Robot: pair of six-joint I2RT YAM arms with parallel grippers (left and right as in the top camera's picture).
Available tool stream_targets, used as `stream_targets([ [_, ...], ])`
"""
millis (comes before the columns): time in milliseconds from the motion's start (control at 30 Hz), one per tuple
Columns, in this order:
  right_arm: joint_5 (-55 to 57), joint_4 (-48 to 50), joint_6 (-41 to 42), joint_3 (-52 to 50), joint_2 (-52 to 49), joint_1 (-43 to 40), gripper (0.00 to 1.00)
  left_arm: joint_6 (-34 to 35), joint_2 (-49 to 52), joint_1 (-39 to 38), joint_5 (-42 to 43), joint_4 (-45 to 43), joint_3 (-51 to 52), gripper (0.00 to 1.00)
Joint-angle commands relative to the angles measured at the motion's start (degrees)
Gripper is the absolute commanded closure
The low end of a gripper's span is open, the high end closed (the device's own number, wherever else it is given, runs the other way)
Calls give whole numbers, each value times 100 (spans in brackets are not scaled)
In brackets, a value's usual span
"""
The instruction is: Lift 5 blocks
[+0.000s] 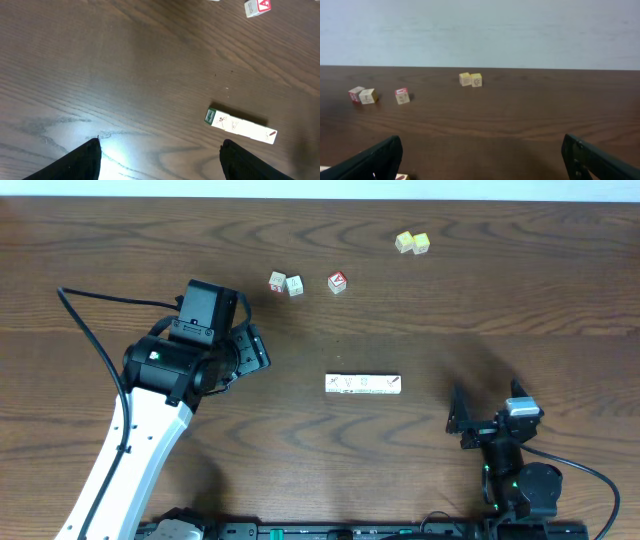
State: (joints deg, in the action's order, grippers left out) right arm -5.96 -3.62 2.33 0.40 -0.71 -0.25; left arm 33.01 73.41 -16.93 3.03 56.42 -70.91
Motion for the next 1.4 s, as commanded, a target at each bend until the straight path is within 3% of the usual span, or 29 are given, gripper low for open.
stream_targets([
  [0, 153, -46, 35, -11, 44, 7, 1, -13, 0, 26, -72, 9, -90, 23],
  [1200, 142, -33, 37, -9, 37, 9, 1, -17, 0, 26, -85, 9, -87, 24],
  [1367, 142, -33, 37, -9, 37, 9, 1, -737, -247, 26, -94, -15, 184, 23],
])
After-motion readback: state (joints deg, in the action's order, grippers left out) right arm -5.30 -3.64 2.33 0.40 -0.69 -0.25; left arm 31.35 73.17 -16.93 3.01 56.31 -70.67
